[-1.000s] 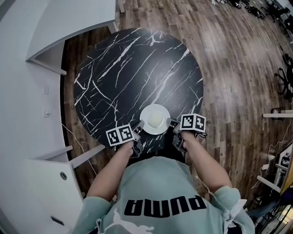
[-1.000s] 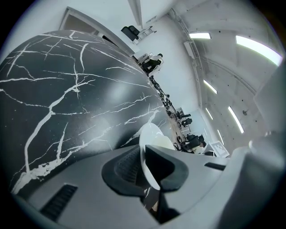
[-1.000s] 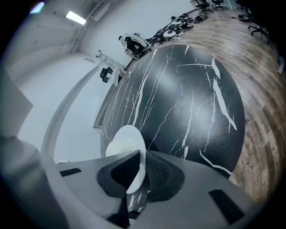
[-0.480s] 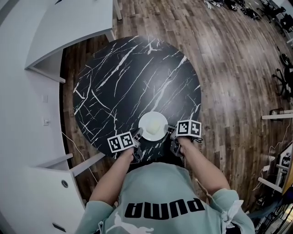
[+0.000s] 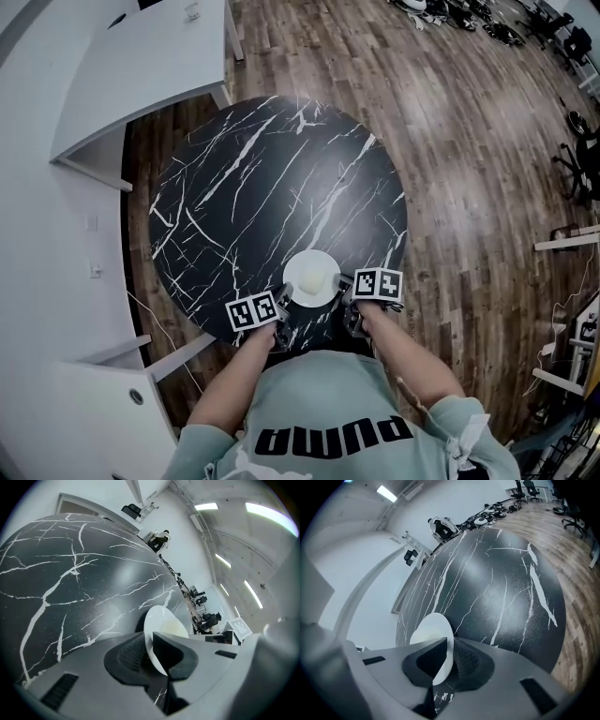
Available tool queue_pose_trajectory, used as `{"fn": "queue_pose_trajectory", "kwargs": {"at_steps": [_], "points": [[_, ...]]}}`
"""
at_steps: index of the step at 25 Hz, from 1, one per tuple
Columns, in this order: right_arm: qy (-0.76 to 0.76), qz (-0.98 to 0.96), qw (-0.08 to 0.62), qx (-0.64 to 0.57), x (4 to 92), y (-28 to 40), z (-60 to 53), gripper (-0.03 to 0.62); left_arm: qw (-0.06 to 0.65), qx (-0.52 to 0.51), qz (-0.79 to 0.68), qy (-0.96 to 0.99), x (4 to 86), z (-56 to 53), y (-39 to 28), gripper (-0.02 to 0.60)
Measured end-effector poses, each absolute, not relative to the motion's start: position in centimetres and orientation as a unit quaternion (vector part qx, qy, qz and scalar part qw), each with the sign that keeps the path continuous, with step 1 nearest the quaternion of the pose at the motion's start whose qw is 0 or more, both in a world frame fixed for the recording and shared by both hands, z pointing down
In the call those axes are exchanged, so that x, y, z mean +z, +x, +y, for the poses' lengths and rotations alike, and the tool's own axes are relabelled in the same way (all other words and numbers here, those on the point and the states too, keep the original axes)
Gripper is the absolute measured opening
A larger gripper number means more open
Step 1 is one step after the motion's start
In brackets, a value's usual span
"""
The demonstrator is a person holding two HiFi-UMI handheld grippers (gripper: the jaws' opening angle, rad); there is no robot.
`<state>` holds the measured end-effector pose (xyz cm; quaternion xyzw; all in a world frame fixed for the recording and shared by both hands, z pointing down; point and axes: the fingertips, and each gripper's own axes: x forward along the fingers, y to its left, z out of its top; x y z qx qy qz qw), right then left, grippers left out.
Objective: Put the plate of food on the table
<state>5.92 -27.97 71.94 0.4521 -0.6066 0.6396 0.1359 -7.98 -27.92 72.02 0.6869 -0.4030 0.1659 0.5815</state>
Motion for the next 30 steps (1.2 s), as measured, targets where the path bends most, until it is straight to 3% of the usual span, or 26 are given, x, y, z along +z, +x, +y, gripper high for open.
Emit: {"fn": "queue_pose_trajectory", "kwargs": {"at_steps": [15, 24, 30], "points": [[0.471, -0.63, 0.167, 0.594, 71.8, 6.6, -29.0, 0.044, 0.545, 0.195, -0.402, 0.71, 72.3, -28.1, -9.1, 0.072], [0.544, -0.684, 0.157, 0.46, 65.8, 9.4, -29.3, 0.044, 0.467, 0.195, -0.417, 0.755, 68.7, -26.3, -11.2, 0.071], [0.546, -0.729, 0.15, 0.385, 59.9, 7.1, -27.2, 0.037, 0.415, 0.178, -0.419, 0.788, 63.8, -25.2, -10.5, 0.008]]}}
